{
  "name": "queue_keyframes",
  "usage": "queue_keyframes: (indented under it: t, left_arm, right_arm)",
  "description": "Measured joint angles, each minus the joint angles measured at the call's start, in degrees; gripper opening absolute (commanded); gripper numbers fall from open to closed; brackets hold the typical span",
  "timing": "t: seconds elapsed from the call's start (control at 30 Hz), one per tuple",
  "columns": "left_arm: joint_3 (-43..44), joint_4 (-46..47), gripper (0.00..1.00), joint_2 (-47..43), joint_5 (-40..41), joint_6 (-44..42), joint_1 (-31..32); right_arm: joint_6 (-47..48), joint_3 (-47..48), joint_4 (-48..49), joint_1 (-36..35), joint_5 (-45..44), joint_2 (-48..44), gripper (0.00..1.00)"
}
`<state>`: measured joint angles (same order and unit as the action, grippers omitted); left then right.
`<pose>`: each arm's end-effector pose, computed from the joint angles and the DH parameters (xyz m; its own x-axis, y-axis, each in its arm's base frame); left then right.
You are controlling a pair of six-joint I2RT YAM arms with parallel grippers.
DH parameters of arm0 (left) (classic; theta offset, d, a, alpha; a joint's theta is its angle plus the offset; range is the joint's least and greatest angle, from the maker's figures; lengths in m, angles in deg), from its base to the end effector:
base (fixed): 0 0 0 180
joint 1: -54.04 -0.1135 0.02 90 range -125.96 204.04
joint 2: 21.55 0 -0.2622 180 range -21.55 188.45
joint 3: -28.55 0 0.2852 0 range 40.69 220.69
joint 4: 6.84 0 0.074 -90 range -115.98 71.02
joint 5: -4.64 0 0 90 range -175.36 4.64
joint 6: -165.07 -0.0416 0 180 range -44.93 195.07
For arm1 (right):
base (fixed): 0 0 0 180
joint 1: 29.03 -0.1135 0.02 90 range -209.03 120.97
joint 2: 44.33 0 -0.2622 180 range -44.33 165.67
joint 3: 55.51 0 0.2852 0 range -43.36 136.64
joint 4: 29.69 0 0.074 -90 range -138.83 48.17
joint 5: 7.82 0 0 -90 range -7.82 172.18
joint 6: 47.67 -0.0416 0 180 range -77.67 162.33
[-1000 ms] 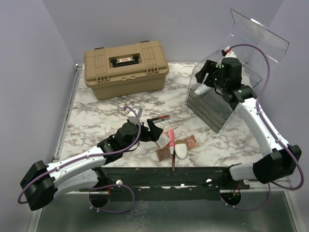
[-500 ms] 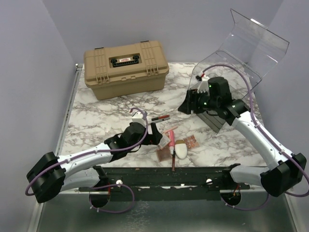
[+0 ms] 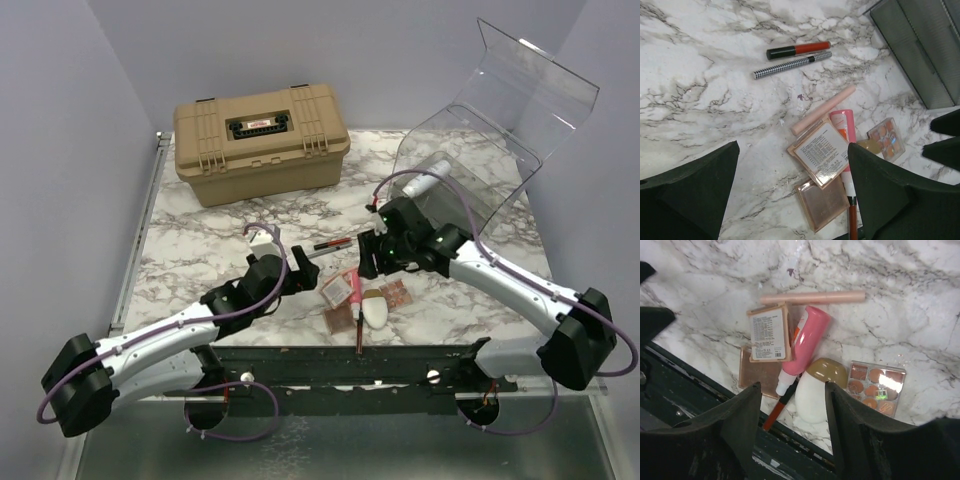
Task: Organize the makeup
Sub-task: Place the makeup in the storage box, then pick up the makeup from the center of the board.
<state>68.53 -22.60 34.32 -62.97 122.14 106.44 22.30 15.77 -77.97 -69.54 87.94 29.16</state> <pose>0.1608 -0.1828 0.1934 -0.6096 -0.3180 -0.7261 0.1298 0.8636 -0.4872 0.2283 0.2006 0.2649 -0.7891 -0.2260 -0.5712 -0.4519 0.8434 0.2907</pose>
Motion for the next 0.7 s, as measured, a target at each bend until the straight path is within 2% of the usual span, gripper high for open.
queue_keyframes:
  t: [0.27,0.7]
  left_arm:
    - [-1.33,-1.79,0.92,-4.31,2.38,1.88,-1.51]
    - [-3.61,-2.69,0.94,-7.39,2.32,4.07,-2.60]
  right_arm:
    - [-4.11,-0.66,0.74,-5.14,-6.23,8.98,0.57]
    - [-14.05,-3.06,7.13,-5.25,-9.60,15.63,0.54]
